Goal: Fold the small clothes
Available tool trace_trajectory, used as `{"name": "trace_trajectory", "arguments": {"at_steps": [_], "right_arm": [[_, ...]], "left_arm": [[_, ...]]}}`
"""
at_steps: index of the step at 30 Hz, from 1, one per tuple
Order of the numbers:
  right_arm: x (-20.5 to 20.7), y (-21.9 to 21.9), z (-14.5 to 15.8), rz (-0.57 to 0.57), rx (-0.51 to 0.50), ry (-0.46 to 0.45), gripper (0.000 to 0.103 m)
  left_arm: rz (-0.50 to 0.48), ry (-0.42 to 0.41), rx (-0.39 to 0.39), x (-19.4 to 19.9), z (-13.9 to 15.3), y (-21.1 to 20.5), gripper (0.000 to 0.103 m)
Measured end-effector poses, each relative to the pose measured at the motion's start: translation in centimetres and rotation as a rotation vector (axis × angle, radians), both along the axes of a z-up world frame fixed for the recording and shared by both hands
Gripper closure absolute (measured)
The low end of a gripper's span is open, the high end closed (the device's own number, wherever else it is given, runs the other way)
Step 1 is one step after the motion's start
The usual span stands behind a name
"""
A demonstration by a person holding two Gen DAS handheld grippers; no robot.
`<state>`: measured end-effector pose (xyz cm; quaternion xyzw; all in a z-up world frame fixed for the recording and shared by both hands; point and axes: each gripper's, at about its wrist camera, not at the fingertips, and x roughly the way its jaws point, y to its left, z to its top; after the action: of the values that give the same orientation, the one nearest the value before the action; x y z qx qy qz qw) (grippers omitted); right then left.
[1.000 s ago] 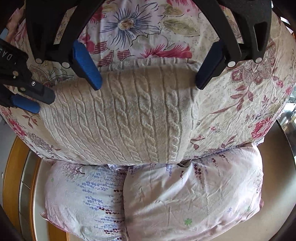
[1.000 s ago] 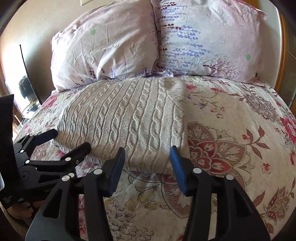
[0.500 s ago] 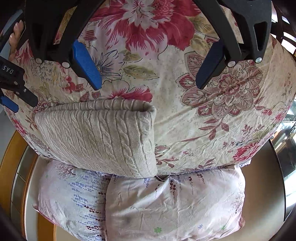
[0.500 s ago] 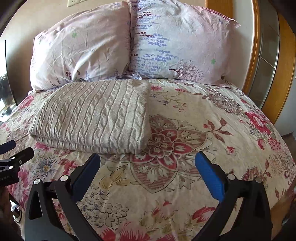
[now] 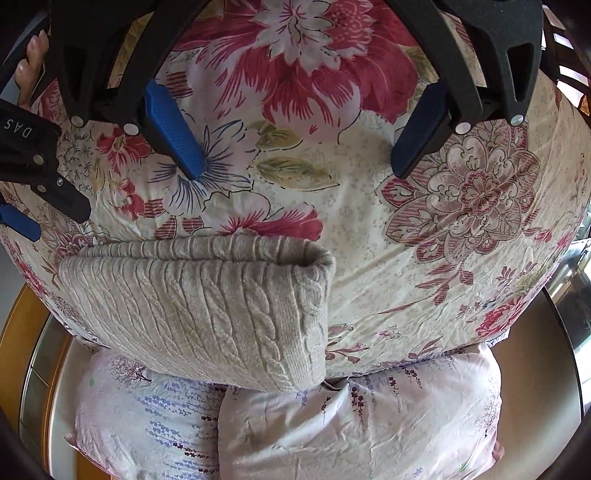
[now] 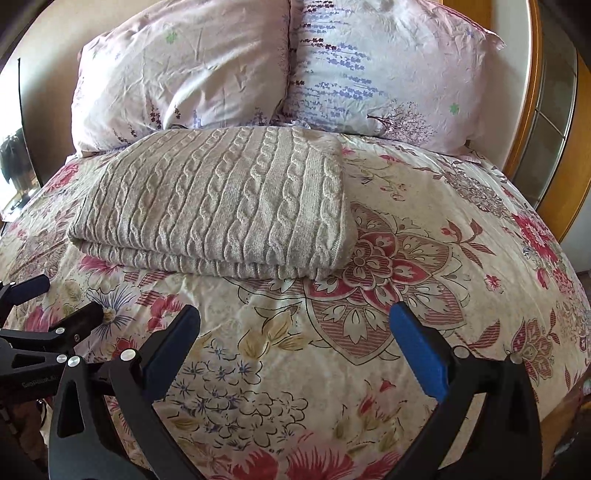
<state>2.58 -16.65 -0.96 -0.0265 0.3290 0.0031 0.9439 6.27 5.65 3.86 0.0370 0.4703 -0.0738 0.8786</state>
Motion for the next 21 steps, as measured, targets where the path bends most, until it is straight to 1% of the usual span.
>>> {"name": "trace_trajectory", "arguments": {"at_steps": [2, 5, 9, 12, 14, 21], "right_arm": [[0.0, 0.1, 0.0, 0.008, 0.015, 0.000, 0.001], [0.2, -0.1, -0.2, 0.018, 0.061, 0.004, 0.001], [1.1, 0.0, -0.8, -0.013, 0.066, 0.055, 0.001], [1.5, 0.1, -1.4, -0.035, 0.061, 0.087, 0.001], [1.4, 0.1, -1.5, -0.041, 0.075, 0.086, 0.001], [1.4, 0.1, -1.5, -0.035, 0.068, 0.081, 0.001]], "left_arm": [[0.005, 0.010, 0.006, -0.1, 0.1, -0.1, 0.002], [0.016, 0.048, 0.012, 0.0, 0.2, -0.2, 0.002], [0.023, 0.079, 0.017, 0.3, 0.3, -0.2, 0.002], [0.027, 0.090, 0.019, 0.5, 0.3, -0.3, 0.002], [0.029, 0.094, 0.020, 0.5, 0.3, -0.3, 0.002], [0.039, 0.088, 0.023, 0.5, 0.3, -0.3, 0.002]]}}
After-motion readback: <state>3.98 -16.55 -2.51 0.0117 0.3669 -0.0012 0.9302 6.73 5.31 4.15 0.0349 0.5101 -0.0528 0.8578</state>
